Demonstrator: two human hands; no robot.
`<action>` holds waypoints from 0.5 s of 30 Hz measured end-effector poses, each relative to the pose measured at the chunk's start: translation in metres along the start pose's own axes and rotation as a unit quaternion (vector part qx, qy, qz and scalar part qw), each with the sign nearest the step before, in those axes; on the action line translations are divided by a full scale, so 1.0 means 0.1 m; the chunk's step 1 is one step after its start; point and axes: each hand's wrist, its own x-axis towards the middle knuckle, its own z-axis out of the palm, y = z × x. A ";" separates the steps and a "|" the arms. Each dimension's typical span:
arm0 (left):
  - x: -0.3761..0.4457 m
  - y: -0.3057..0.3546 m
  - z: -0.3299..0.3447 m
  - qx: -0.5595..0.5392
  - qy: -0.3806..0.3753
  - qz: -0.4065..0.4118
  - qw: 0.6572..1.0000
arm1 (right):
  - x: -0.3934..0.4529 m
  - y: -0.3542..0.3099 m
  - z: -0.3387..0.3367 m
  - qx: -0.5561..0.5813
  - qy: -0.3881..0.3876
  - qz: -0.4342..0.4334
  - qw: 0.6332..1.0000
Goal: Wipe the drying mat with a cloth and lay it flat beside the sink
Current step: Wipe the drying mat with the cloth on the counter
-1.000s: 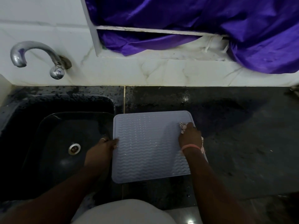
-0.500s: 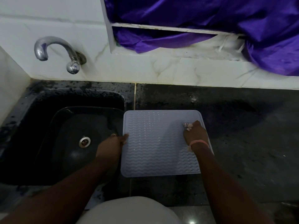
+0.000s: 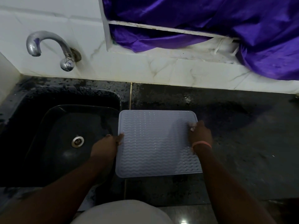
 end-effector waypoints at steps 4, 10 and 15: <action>0.04 -0.03 0.04 -0.030 0.002 -0.024 0.999 | -0.07 -0.15 0.14 0.026 -0.039 -0.004 0.999; 0.04 -0.08 0.07 -0.001 0.014 0.004 1.000 | -0.28 -0.35 0.31 0.073 -0.017 -0.013 0.997; 0.04 -0.06 0.06 -0.010 0.007 -0.007 1.000 | -0.49 -0.49 0.53 0.072 0.002 -0.050 0.996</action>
